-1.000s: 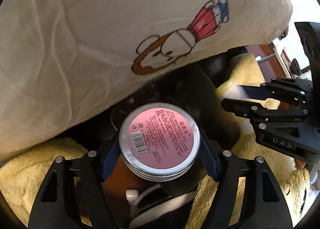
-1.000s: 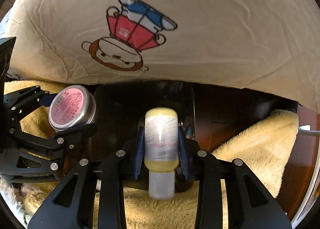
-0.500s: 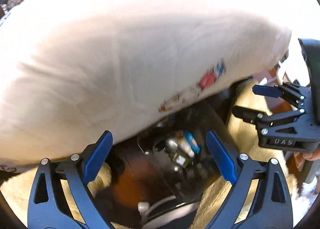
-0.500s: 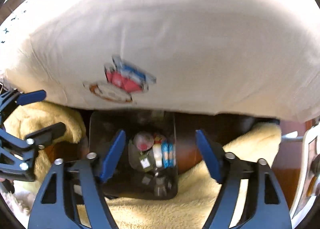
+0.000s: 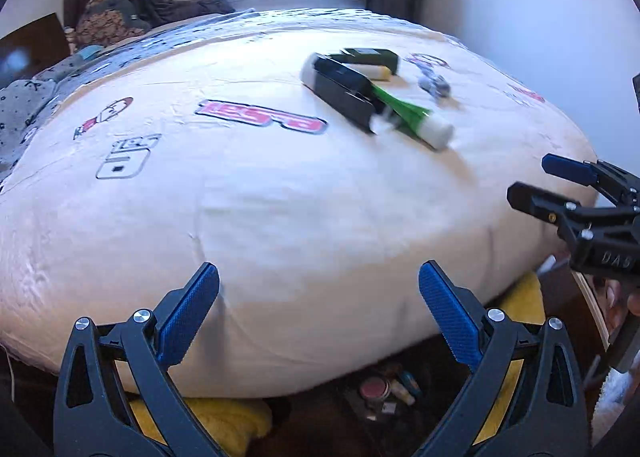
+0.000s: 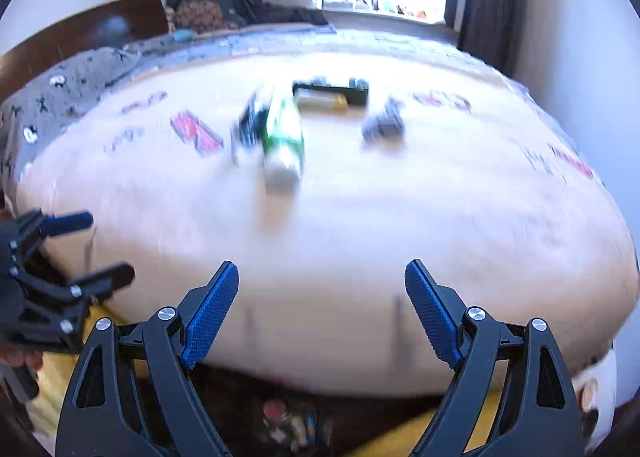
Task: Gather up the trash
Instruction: 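Grasp the green tube with the right tool while the left tool grasps the black box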
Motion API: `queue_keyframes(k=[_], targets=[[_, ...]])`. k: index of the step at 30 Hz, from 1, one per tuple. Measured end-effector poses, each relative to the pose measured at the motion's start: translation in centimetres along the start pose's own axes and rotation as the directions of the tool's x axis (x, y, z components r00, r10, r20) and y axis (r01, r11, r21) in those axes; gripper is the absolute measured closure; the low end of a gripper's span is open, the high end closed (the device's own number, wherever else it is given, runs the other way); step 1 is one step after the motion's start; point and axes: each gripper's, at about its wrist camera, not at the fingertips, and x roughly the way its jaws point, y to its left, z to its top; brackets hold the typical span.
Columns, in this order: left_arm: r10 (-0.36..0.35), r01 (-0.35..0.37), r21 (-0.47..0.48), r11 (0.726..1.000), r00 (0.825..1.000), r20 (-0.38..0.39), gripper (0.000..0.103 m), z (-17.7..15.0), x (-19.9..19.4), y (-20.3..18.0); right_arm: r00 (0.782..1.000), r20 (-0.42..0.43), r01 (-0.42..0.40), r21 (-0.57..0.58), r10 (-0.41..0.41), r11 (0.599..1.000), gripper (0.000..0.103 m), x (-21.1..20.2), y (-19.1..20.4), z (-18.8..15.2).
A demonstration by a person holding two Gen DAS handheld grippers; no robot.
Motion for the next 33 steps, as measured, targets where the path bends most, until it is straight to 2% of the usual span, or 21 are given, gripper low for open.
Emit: queue_keyframes(k=[3, 5, 9, 11, 15, 18, 22, 25, 29, 33], targets=[[0.026, -0.026, -0.009, 1.000, 1.000, 0.009, 0.008, 1.2, 0.4, 0.9, 0.999, -0.009, -0.051, -0.010, 0.051, 0.999, 0.018, 1.8, 0.6, 2.3], [0.039, -0.039, -0.011, 0.999, 0.999, 0.014, 0.008, 2.2, 0.6, 1.4, 0.999, -0.019, -0.036, -0.042, 0.035, 0.998, 0.020, 2.9, 2.2, 3.9], [0.054, -0.054, -0.012, 0.998, 0.998, 0.021, 0.008, 3.5, 0.9, 2.2, 0.999, -0.052, 0.003, -0.079, -0.008, 0.997, 0.039, 5.9, 3.1, 6.0], [0.058, -0.058, -0.014, 0.998, 0.998, 0.021, 0.008, 3.9, 1.2, 2.4, 0.997, -0.068, 0.033, -0.085, -0.039, 0.996, 0.046, 6.5, 3.1, 5.9], [0.054, -0.053, -0.014, 0.998, 0.998, 0.019, 0.008, 4.1, 1.6, 2.6, 0.997, -0.060, 0.045, -0.044, -0.047, 0.998, 0.053, 7.3, 1.8, 6.6], [0.051, -0.051, -0.006, 0.999, 0.999, 0.019, 0.008, 4.6, 2.2, 2.3, 0.997, -0.058, 0.046, -0.021, -0.047, 0.999, 0.054, 8.5, 0.9, 7.5], [0.041, -0.041, -0.006, 0.999, 0.999, 0.023, 0.008, 5.4, 2.8, 1.9, 0.997, -0.078, 0.014, -0.022, -0.016, 1.000, 0.062, 10.7, 0.5, 8.7], [0.036, -0.036, -0.007, 0.999, 0.999, 0.024, 0.008, 6.0, 3.3, 1.6, 0.995, -0.098, -0.006, -0.043, 0.001, 0.999, 0.082, 12.2, 0.8, 9.3], [0.016, -0.016, -0.008, 1.000, 0.999, 0.027, 0.008, 6.9, 3.7, 0.9, 0.995, -0.091, -0.032, -0.048, 0.028, 0.998, 0.085, 12.2, 0.7, 9.6], [0.000, -0.001, 0.006, 1.000, 0.999, 0.041, 0.008, 8.5, 4.1, -0.1, 0.999, -0.039, -0.022, -0.009, 0.022, 1.000, 0.085, 9.7, -0.8, 9.1]])
